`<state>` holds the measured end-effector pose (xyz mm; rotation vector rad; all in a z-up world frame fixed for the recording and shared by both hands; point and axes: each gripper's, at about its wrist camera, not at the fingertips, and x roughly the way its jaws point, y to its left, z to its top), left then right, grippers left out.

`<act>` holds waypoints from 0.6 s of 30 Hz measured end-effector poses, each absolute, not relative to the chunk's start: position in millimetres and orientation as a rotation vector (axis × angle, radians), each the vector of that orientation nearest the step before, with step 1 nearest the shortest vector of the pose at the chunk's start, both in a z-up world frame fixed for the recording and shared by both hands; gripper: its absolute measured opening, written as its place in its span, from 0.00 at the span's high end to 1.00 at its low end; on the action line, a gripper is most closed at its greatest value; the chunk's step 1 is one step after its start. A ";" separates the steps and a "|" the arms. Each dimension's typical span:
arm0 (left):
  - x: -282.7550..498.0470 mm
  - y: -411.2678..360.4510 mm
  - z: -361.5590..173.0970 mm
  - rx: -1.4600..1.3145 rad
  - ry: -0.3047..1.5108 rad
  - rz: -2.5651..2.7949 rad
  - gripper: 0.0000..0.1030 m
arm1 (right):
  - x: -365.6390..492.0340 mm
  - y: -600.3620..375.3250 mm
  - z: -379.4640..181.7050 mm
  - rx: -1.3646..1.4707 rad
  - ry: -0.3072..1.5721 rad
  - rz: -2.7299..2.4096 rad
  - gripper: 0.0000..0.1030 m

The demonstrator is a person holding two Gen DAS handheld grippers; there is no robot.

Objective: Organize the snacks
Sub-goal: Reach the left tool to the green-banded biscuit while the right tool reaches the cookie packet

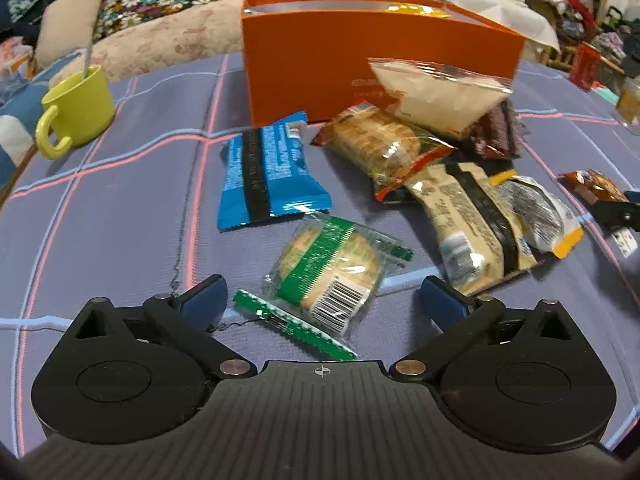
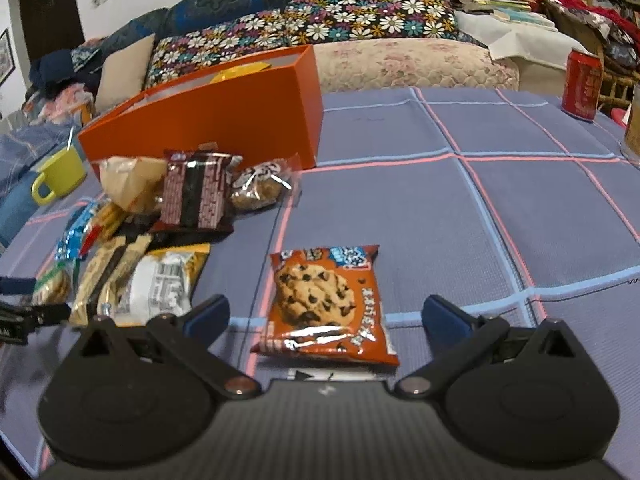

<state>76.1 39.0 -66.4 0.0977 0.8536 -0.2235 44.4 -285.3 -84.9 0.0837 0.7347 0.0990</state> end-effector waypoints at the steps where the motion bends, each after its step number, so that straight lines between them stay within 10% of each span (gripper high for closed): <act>1: 74.8 38.2 -65.6 0.103 0.848 -0.238 0.31 | 43.5 -284.2 -85.6 0.066 0.734 0.103 0.00; 6: 67.2 34.2 -61.2 0.125 0.821 -0.302 0.67 | 43.3 -282.3 -85.5 0.037 0.743 0.107 0.00; 16: 80.9 33.3 -64.2 0.106 0.830 -0.241 0.49 | 44.7 -289.9 -83.0 0.114 0.730 0.116 0.00; 18: 80.8 30.3 -62.3 0.102 0.820 -0.256 0.79 | 46.3 -287.9 -82.6 0.117 0.730 0.122 0.00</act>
